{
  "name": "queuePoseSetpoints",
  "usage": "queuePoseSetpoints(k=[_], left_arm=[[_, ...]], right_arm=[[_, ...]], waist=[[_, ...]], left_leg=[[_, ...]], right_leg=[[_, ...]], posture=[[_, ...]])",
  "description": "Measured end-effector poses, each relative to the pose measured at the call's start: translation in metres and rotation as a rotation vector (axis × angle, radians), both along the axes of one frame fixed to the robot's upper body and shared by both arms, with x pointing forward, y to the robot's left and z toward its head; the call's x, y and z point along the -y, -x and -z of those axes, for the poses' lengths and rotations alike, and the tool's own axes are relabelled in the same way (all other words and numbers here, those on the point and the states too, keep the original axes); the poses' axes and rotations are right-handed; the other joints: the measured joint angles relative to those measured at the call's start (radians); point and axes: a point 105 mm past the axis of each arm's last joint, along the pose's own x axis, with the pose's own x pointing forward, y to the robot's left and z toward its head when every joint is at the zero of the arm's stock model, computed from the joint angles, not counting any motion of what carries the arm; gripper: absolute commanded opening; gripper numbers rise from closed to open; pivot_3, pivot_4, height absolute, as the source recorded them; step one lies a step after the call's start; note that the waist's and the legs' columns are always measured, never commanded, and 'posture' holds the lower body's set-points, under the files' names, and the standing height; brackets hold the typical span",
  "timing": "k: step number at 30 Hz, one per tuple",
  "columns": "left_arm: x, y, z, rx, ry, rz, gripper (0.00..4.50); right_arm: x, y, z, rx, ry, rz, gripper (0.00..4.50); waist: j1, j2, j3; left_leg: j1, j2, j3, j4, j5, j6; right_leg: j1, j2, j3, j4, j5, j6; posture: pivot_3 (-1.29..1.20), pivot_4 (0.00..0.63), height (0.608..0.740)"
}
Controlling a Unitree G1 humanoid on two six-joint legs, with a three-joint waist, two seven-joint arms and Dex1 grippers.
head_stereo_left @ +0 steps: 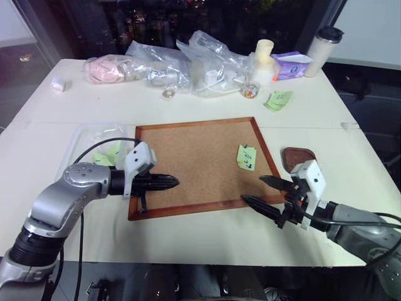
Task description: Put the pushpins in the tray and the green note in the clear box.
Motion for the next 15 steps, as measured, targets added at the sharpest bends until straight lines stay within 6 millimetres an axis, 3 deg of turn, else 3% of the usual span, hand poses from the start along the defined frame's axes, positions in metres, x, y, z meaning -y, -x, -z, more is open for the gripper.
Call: queuePoseSetpoints(k=[15], left_arm=[[-0.0001,-0.0021,-0.0008,0.002,0.004,-0.006,0.02]], right_arm=[[-0.0004,-0.0020,0.0008,0.011,0.009,0.008,4.50]], waist=[[0.001,0.000,0.000]], left_leg=[[0.000,0.000,0.000,0.000,0.000,0.000]], right_leg=[[0.000,0.000,0.000,0.000,0.000,0.000]], posture=[[0.00,0.150,0.735]])
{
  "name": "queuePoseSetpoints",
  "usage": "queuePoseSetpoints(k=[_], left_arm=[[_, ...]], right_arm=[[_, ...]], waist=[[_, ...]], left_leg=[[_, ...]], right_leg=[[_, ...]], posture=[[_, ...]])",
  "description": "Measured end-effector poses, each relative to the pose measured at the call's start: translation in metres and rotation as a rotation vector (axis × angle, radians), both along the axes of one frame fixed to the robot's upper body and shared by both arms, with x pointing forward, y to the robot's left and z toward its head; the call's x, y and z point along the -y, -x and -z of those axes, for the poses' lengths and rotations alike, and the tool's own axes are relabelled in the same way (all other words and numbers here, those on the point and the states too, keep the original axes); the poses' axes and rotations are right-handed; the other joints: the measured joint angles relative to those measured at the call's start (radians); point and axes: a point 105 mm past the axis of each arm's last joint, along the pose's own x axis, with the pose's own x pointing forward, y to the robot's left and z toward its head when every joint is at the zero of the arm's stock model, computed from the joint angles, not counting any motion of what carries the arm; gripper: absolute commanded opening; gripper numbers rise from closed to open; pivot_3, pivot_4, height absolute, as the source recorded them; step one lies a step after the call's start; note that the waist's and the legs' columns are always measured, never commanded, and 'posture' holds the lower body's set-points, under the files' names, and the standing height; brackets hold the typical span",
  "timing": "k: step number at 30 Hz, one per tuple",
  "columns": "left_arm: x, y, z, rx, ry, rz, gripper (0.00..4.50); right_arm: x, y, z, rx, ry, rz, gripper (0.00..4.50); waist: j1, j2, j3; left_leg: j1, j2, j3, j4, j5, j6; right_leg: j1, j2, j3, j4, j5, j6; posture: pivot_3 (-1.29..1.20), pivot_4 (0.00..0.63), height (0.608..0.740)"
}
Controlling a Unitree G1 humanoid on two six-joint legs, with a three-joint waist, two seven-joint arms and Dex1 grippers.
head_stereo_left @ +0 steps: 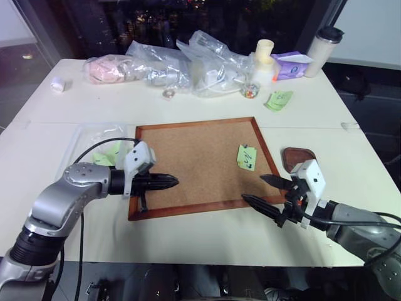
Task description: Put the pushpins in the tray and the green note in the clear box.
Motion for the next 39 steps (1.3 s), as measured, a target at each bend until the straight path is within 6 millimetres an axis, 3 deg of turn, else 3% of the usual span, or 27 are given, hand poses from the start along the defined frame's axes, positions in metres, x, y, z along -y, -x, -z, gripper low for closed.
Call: queuePoseSetpoints(k=[12,15,20,26,35,38,39], left_arm=[[0.011,-0.019,-0.014,0.114,0.016,-0.023,0.02],[0.017,-0.027,-0.002,0.124,-0.028,-0.017,0.02],[0.013,-0.038,0.039,0.070,-0.152,-0.037,0.02],[0.014,-0.043,0.041,0.129,-0.206,0.020,0.02],[0.014,-0.042,0.042,0.133,-0.199,0.017,0.02],[0.013,-0.042,0.042,0.135,-0.196,0.006,0.00],[0.013,-0.041,0.043,0.136,-0.195,0.000,0.00]], right_arm=[[0.002,-0.014,-0.006,0.022,-0.022,0.044,4.50],[0.010,-0.035,-0.010,0.073,-0.018,0.120,4.50],[0.031,-0.085,-0.009,0.132,0.005,0.256,4.50],[0.030,-0.130,0.002,0.165,0.054,0.256,4.50],[0.022,-0.157,0.024,0.158,0.114,0.183,4.50],[0.020,-0.159,0.028,0.152,0.116,0.169,3.75],[0.019,-0.160,0.030,0.148,0.116,0.164,3.11]], waist=[[0.000,0.000,0.000],[-0.002,0.000,0.000],[-0.003,0.000,0.000],[-0.002,0.001,-0.001],[-0.003,0.001,-0.001],[-0.004,0.001,-0.001],[-0.005,0.001,-0.001]], left_leg=[[0.000,0.000,0.000,0.000,0.000,0.000],[0.000,0.000,0.000,0.000,0.000,0.000],[0.000,0.000,0.003,0.000,0.000,0.000],[0.001,0.000,0.005,0.001,0.000,0.000],[0.001,0.000,0.005,0.001,0.001,-0.001],[0.001,0.000,0.005,0.001,0.001,-0.001],[0.001,0.000,0.005,0.001,0.001,-0.001]], right_leg=[[0.000,0.000,0.000,0.000,0.000,0.000],[0.000,0.000,0.000,0.000,0.000,0.000],[-0.001,0.001,0.000,0.000,0.000,0.000],[0.000,0.000,0.000,0.001,0.000,0.000],[0.000,0.000,0.000,0.002,0.000,0.000],[0.000,0.000,0.000,0.002,0.000,0.000],[0.000,0.000,0.000,0.002,0.000,0.000]], posture=[[0.00,0.150,0.735],[0.00,0.150,0.735],[0.00,0.150,0.735],[0.00,0.150,0.735],[0.00,0.150,0.735],[0.00,0.150,0.735],[0.00,0.150,0.735]])
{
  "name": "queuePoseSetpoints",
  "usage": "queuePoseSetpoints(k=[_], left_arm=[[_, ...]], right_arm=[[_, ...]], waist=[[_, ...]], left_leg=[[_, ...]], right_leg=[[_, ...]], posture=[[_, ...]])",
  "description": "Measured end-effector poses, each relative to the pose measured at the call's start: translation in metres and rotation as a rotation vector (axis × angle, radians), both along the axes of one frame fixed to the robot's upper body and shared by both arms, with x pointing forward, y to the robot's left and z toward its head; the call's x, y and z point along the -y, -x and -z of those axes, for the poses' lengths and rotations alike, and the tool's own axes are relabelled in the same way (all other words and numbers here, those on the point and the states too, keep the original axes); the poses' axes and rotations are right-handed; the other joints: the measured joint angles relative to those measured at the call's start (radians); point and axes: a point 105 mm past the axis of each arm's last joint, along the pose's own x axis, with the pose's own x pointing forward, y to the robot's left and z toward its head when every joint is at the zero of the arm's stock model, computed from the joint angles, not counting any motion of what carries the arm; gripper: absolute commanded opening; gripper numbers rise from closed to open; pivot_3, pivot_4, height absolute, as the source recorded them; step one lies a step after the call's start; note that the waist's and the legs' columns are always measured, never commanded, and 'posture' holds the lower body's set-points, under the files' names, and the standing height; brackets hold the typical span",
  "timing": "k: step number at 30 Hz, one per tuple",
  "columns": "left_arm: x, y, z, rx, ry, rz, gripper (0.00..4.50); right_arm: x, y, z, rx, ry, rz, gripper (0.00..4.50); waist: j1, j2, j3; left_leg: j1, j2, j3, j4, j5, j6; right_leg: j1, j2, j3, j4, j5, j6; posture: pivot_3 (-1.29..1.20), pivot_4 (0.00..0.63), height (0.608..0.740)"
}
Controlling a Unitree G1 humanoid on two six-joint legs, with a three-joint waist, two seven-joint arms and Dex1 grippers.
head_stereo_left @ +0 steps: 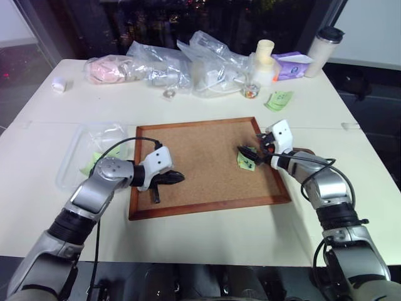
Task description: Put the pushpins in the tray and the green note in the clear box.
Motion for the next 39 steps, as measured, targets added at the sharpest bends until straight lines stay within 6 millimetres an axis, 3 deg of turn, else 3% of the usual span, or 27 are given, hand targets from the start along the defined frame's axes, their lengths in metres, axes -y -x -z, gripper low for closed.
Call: queuePoseSetpoints(k=[6,7,21,27,33,39], left_arm=[[-0.001,0.000,0.000,-0.004,0.002,-0.010,0.00],[-0.001,0.000,0.000,-0.003,0.002,-0.011,0.00],[0.000,-0.001,0.001,0.010,-0.029,-0.002,0.00],[-0.001,0.000,0.003,0.010,-0.044,-0.001,0.00],[0.001,-0.001,0.002,0.012,-0.040,0.002,0.00],[0.003,-0.001,0.002,0.016,-0.031,-0.002,0.00]], right_arm=[[-0.001,0.001,0.003,-0.003,0.016,-0.020,0.30],[-0.001,0.001,0.003,-0.001,0.015,-0.025,0.06],[-0.001,0.001,0.003,0.020,-0.060,0.037,0.06],[0.016,-0.005,-0.044,0.186,-0.123,0.129,0.06],[0.021,0.002,-0.040,0.182,-0.128,0.166,0.06],[0.080,0.028,-0.027,0.151,-0.072,0.382,0.06]], waist=[[0.000,0.000,0.000],[0.000,0.000,0.000],[0.000,0.001,0.000],[-0.001,0.003,-0.001],[0.000,0.003,-0.001],[0.003,0.003,-0.001]], left_leg=[[0.000,0.000,0.000,0.000,0.000,0.000],[0.000,0.000,0.000,0.000,0.000,0.000],[0.000,0.000,0.000,0.000,0.000,0.000],[0.001,0.000,0.000,0.000,0.000,-0.001],[0.001,0.000,0.000,0.000,0.000,-0.001],[0.001,0.000,0.000,0.000,0.000,0.000]], right_leg=[[0.000,0.000,0.000,0.000,0.000,0.000],[0.000,0.000,0.000,0.000,0.000,0.000],[0.000,0.000,0.000,0.000,0.000,0.000],[0.000,0.000,0.000,0.000,0.000,0.000],[0.001,0.000,0.000,0.000,0.000,0.000],[0.001,-0.001,0.000,0.000,0.000,0.000]], posture=[[0.00,0.150,0.735],[0.00,0.150,0.735],[0.00,0.150,0.735],[0.00,0.150,0.735],[0.00,0.150,0.735],[0.00,0.150,0.735]])
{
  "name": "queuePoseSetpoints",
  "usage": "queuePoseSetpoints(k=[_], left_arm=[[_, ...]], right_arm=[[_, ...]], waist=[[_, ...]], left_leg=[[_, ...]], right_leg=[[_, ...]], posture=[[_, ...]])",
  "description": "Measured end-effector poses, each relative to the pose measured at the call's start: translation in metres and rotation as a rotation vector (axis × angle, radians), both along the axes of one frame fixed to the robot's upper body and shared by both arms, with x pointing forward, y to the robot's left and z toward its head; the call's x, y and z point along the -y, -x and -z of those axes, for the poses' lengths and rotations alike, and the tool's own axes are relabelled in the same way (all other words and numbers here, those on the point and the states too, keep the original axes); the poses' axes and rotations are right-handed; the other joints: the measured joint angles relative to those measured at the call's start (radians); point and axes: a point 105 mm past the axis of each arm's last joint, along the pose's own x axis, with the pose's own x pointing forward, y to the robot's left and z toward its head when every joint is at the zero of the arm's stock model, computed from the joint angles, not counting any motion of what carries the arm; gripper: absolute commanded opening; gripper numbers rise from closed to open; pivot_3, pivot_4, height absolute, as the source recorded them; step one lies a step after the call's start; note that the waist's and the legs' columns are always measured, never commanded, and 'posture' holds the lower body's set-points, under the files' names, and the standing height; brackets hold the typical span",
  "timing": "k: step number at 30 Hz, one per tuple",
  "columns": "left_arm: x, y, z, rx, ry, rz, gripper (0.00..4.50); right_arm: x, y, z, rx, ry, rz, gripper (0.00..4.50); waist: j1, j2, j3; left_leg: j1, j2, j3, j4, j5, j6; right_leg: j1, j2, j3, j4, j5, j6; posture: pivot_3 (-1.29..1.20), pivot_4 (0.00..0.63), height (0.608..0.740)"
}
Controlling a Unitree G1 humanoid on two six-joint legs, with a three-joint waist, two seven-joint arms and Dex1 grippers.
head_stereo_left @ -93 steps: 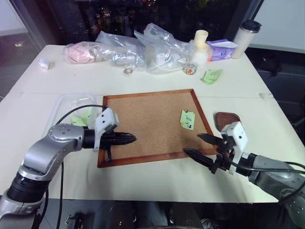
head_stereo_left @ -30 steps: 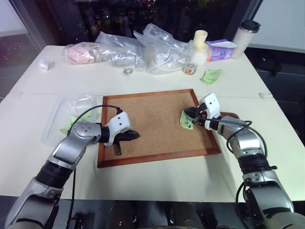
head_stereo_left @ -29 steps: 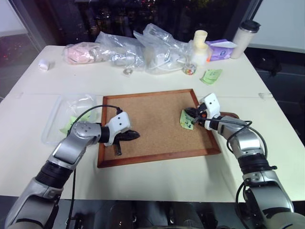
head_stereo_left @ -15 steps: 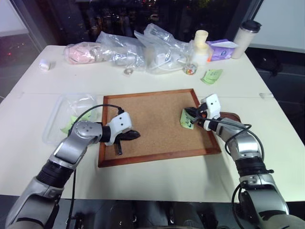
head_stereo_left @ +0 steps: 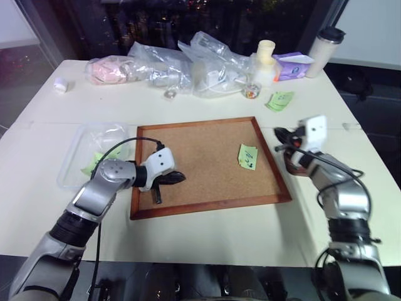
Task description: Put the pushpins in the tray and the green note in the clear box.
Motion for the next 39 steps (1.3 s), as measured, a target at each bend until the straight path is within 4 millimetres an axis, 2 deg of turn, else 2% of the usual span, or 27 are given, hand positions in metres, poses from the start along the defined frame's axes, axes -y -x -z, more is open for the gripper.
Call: queuePoseSetpoints(k=[3,5,12,14,16,19,20,22,23,34,36,39], left_arm=[[-0.001,0.000,0.000,-0.002,0.001,-0.005,0.00],[-0.002,-0.001,0.000,-0.003,0.001,-0.008,0.00],[0.001,-0.002,0.000,-0.009,0.011,-0.001,0.00],[0.002,-0.003,0.000,-0.010,0.009,0.001,0.00],[0.002,-0.003,0.000,-0.010,0.007,0.003,0.00],[0.003,-0.004,0.000,-0.005,0.007,0.006,0.00],[0.003,-0.004,0.001,-0.004,0.008,0.007,0.00],[0.003,-0.004,0.001,-0.003,0.009,0.007,0.00],[0.004,-0.004,0.001,-0.003,0.009,0.007,0.00],[0.003,-0.005,0.002,-0.004,0.008,0.005,0.00],[0.003,-0.005,0.002,-0.004,0.007,0.005,0.00],[0.003,-0.005,0.002,-0.004,0.005,0.005,0.00]], right_arm=[[0.019,0.019,0.018,-0.060,0.009,0.063,0.06],[0.023,0.027,0.027,-0.093,0.012,0.081,0.06],[0.028,0.032,0.027,-0.090,0.016,0.118,0.06],[0.030,0.034,0.030,-0.097,0.009,0.132,0.59],[0.031,0.035,0.034,-0.105,0.000,0.144,1.33],[0.033,0.035,0.038,-0.118,-0.005,0.158,2.86],[0.034,0.035,0.039,-0.118,-0.005,0.160,3.21],[0.034,0.035,0.038,-0.116,-0.005,0.164,4.30],[0.035,0.035,0.038,-0.114,-0.005,0.166,4.41],[0.039,0.037,0.028,-0.073,-0.056,0.169,4.41],[0.027,0.039,0.020,-0.051,-0.081,0.103,4.41],[-0.013,0.047,0.011,-0.047,-0.042,-0.102,4.41]], waist=[[-0.002,0.002,-0.001],[-0.003,0.004,-0.002],[0.001,0.006,-0.003],[0.001,0.006,-0.003],[0.001,0.006,-0.003],[0.002,0.006,-0.004],[0.003,0.006,-0.004],[0.003,0.006,-0.004],[0.003,0.006,-0.004],[0.003,0.006,-0.004],[0.003,0.006,-0.004],[0.002,0.006,-0.004]], left_leg=[[0.001,0.000,0.000,0.000,0.000,0.000],[0.001,0.000,0.000,0.000,0.000,0.000],[0.002,0.000,0.000,0.000,0.000,0.000],[0.002,0.000,0.000,0.000,0.000,0.000],[0.002,-0.001,0.000,0.000,0.000,0.000],[0.002,-0.001,0.000,0.000,0.000,0.000],[0.002,-0.001,0.000,0.000,0.000,0.000],[0.002,-0.001,-0.001,0.000,0.000,0.000],[0.002,-0.001,-0.001,0.000,0.000,0.000],[0.005,-0.001,-0.001,0.000,0.000,0.000],[0.005,-0.001,-0.001,0.000,0.000,0.000],[0.005,-0.001,-0.002,0.000,0.000,0.000]], right_leg=[[0.001,0.000,0.000,0.000,0.000,0.000],[0.001,0.000,0.000,0.000,0.000,0.000],[0.002,0.000,0.000,0.000,0.000,0.000],[0.002,0.000,0.000,0.000,0.000,0.000],[0.002,0.000,0.001,0.000,0.000,0.000],[0.002,0.000,0.000,0.000,0.000,0.000],[0.003,0.000,0.000,0.000,0.000,0.000],[0.003,0.000,0.000,0.000,0.000,0.000],[0.003,0.000,0.000,0.000,0.000,0.000],[0.006,0.000,0.000,-0.001,0.000,0.000],[0.006,0.000,0.000,-0.001,0.000,0.000],[0.007,0.000,0.000,-0.001,0.000,0.000]], posture=[[0.00,0.150,0.735],[0.00,0.150,0.735],[0.00,0.150,0.735],[0.00,0.150,0.735],[0.00,0.150,0.735],[0.00,0.150,0.735],[0.00,0.150,0.735],[0.00,0.150,0.735],[0.00,0.150,0.735],[0.00,0.150,0.735],[0.00,0.150,0.735],[0.00,0.150,0.735]])
